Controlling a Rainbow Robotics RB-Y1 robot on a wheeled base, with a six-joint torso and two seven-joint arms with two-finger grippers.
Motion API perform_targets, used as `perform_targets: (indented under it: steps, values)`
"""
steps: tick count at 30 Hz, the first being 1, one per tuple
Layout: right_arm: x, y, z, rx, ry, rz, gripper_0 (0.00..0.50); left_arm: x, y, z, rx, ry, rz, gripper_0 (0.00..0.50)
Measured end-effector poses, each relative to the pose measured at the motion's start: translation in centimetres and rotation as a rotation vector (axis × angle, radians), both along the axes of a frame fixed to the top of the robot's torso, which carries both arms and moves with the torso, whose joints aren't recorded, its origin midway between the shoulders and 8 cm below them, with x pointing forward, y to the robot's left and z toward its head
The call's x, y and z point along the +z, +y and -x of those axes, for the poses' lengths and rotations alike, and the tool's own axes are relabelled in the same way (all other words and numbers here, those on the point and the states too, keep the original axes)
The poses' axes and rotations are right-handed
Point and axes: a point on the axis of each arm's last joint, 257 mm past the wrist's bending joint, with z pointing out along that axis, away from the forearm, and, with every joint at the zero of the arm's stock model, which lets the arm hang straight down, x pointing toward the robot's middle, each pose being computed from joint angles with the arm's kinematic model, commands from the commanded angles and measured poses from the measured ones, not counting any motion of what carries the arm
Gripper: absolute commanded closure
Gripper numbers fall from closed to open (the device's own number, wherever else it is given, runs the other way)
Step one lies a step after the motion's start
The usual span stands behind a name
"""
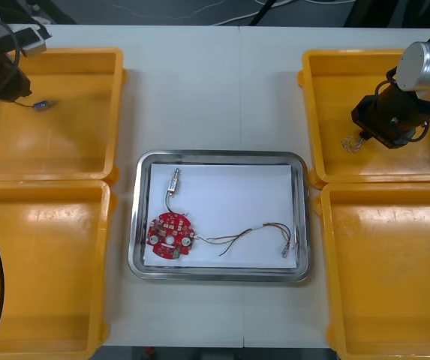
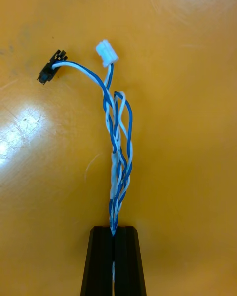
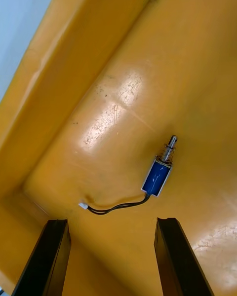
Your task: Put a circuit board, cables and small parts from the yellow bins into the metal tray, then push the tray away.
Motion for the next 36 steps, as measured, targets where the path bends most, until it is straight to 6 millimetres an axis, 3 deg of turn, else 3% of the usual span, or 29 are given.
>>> perform_targets:
  steps: [6, 11, 16, 24, 28, 36]
  values:
    - [1.1, 0.2, 0.3, 0.036, 0.007, 0.044, 0.5, -2.0, 0.2, -0.6, 0.013, -0.005, 0.014, 0.009]
    - [3.7, 0.4, 0.9, 0.085, 0.004, 0.1, 0.5, -2.8, -0.2, -1.2, 0.012, -0.02, 0.013, 0.016]
    - [6.1, 0.6, 1.9, 0.276, 0.014, 0.198, 0.5, -3.8, -0.7, -1.6, 0.01, -0.024, 0.017, 0.02]
    - [9.0, 1.9, 4.0, 0.452, 0.018, 0.195, 0.5, -5.5, -1.2, -1.6, 0.012, -0.01, 0.027, 0.024]
    - [9.8, 2.4, 4.9, 0.636, 0.023, 0.259, 0.5, -6.3, -1.0, -1.4, 0.017, 0.007, 0.032, 0.048]
    - [12.8, 3.7, 7.2, 0.805, 0.013, 0.363, 0.5, -6.4, -1.0, -1.3, 0.018, 0.009, 0.03, 0.123]
